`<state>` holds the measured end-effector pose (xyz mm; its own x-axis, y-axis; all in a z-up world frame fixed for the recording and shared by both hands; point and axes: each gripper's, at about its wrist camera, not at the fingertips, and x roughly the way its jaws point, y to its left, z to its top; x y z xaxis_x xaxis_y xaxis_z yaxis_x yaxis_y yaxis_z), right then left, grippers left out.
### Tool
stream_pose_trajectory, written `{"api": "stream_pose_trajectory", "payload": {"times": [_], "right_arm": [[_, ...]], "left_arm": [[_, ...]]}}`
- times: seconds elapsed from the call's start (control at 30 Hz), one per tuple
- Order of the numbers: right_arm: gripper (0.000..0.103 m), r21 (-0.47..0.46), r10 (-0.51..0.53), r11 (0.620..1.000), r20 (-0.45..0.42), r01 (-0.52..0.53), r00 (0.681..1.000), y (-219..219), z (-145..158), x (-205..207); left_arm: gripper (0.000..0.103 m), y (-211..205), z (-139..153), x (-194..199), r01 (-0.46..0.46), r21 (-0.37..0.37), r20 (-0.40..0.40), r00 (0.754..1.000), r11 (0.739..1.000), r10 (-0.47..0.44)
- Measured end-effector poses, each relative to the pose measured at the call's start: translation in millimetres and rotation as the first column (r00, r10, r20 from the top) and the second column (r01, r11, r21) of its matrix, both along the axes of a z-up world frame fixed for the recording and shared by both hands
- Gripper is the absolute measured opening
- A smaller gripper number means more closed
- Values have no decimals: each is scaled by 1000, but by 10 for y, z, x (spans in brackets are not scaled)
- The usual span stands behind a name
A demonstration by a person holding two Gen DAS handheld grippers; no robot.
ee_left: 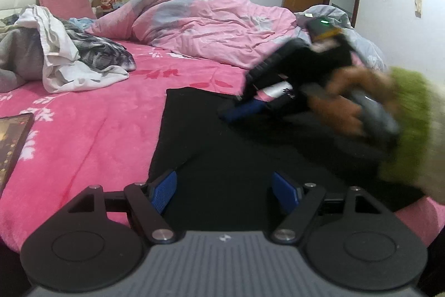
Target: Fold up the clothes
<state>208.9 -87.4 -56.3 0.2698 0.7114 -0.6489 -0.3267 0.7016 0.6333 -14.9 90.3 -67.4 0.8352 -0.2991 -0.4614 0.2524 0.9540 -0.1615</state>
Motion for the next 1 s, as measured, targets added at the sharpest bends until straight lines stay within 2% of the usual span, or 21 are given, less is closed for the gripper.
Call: {"api": "stream_pose_trajectory", "payload": {"times": [0.03, 0.1, 0.13, 0.27, 0.37, 0.43, 0.5, 0.6, 0.67, 0.73, 0.8, 0.83, 0.9, 0.97, 1.0], "right_arm": [[11, 24, -54, 998, 10, 54, 998, 13, 13, 120], [14, 0, -141, 990, 75, 141, 987, 34, 128, 233], [14, -17, -152, 988, 102, 155, 983, 34, 187, 231], [15, 41, 7, 999, 25, -8, 1000, 159, 249, 81], [16, 30, 137, 990, -50, -135, 989, 436, 102, 19], [15, 14, 131, 991, -53, -131, 990, 631, -10, 203], [15, 55, 65, 996, -22, -64, 998, 673, -20, 440], [17, 37, -25, 999, 73, 22, 997, 688, 117, 657], [17, 45, -7, 999, 73, 4, 997, 637, 203, 614], [18, 40, 74, 996, 70, -77, 995, 591, 280, 451], [18, -24, 208, 978, 58, -207, 976, 598, 311, 221], [18, -59, 275, 961, 50, -272, 960, 618, 304, 107], [18, -123, 417, 904, 35, -410, 908, 757, 209, -82], [17, -193, 458, 878, 67, -439, 886, 909, 138, -160], [17, -187, 459, 879, 86, -439, 884, 994, 113, -116]], "left_arm": [[77, 5, -2, -14, 0, 1, 3, 1000, 1000, 0], [77, 18, -9, -36, 2, 4, 7, 1000, 1000, -2], [77, 27, -15, -45, 4, 6, 9, 1000, 1000, -4], [77, 61, -38, -81, 9, 12, 15, 1000, 1000, -9], [77, 70, -42, -106, 13, 18, 18, 1000, 1000, -13], [77, 63, -44, -121, 12, 24, 19, 1000, 1000, -12], [77, 59, -42, -130, 10, 27, 20, 1000, 1000, -11], [77, 62, -57, -134, 15, 25, 23, 1000, 1000, -16], [77, 87, -68, -138, 24, 14, 27, 999, 1000, -25], [77, 108, -75, -147, 35, 11, 33, 999, 999, -35], [77, 125, -79, -162, 44, 15, 40, 998, 999, -44], [77, 132, -82, -167, 48, 15, 42, 998, 999, -48], [77, 132, -85, -173, 51, 19, 43, 998, 999, -52], [77, 115, -72, -182, 48, 36, 44, 998, 998, -49], [77, 104, -59, -194, 43, 47, 47, 998, 998, -46]]}}
